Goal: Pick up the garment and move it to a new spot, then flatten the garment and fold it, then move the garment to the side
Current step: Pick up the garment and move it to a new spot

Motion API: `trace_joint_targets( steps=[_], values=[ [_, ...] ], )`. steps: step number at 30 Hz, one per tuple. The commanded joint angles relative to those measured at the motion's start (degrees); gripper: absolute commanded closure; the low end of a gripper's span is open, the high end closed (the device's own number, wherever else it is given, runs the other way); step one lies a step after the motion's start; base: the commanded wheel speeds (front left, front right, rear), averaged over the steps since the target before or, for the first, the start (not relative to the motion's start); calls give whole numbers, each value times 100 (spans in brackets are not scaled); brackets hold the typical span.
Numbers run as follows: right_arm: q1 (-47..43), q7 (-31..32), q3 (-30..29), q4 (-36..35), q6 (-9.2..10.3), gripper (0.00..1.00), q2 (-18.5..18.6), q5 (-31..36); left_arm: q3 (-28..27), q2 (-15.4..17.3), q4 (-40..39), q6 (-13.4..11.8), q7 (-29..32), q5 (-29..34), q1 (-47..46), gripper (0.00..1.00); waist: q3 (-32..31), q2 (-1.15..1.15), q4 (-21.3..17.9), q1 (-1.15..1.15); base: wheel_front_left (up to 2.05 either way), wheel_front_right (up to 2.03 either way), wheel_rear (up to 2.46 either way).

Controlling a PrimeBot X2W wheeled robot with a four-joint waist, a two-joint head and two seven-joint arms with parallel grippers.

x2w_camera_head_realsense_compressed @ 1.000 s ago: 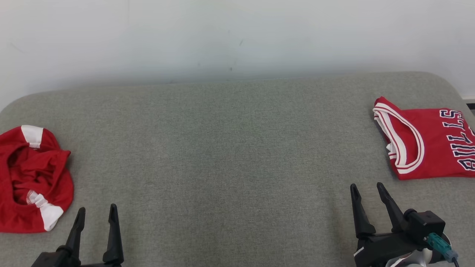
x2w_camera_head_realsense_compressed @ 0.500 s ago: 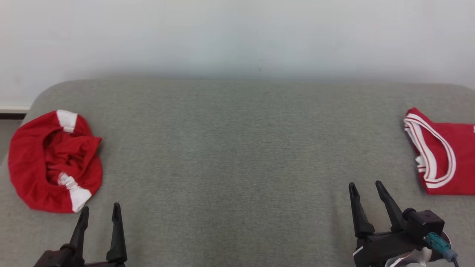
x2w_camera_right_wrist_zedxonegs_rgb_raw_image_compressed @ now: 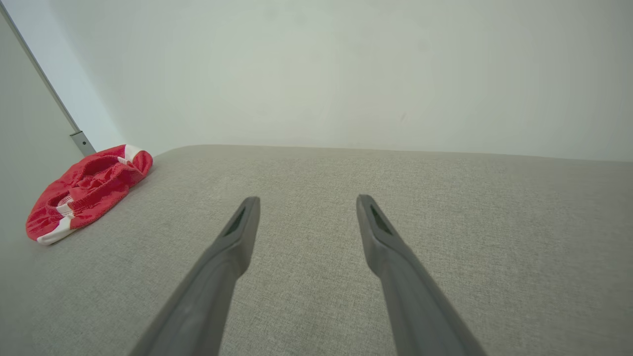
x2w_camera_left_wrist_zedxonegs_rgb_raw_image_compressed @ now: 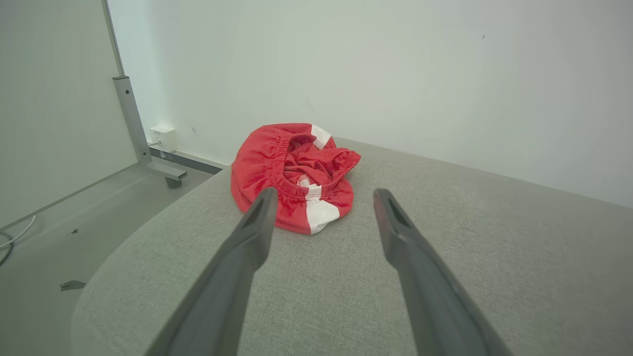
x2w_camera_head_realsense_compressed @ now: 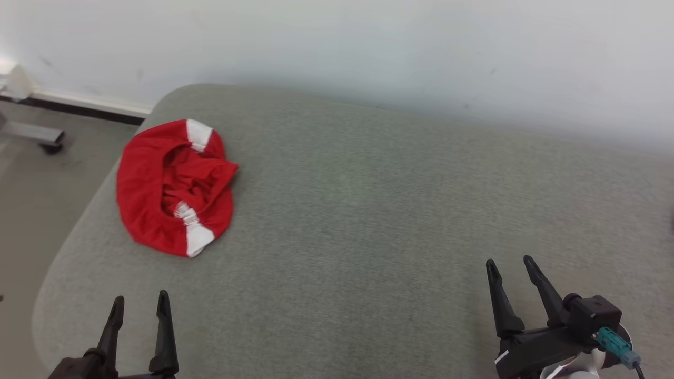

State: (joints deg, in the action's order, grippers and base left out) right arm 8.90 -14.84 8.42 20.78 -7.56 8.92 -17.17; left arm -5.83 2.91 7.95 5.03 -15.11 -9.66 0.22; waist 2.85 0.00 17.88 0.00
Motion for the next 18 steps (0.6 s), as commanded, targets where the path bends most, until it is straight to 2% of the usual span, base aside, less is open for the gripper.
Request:
trace_joint_targets(
  steps=[1,9,18],
  values=[
    [-27,-10,3,5,17,0,18,-45,-21,-2,1,-23,-3,19,38,0,-6,0,446,0,0,0,0],
    [-81,-3,20,40,17,0,-26,-33,-32,-3,-12,-57,-3,-35,148,0,-43,0,879,0,0,0,0],
    [-101,48,26,0,17,0,-19,2,6,-1,-51,-126,-3,-76,180,0,-29,0,1086,0,0,0,0]
  ],
)
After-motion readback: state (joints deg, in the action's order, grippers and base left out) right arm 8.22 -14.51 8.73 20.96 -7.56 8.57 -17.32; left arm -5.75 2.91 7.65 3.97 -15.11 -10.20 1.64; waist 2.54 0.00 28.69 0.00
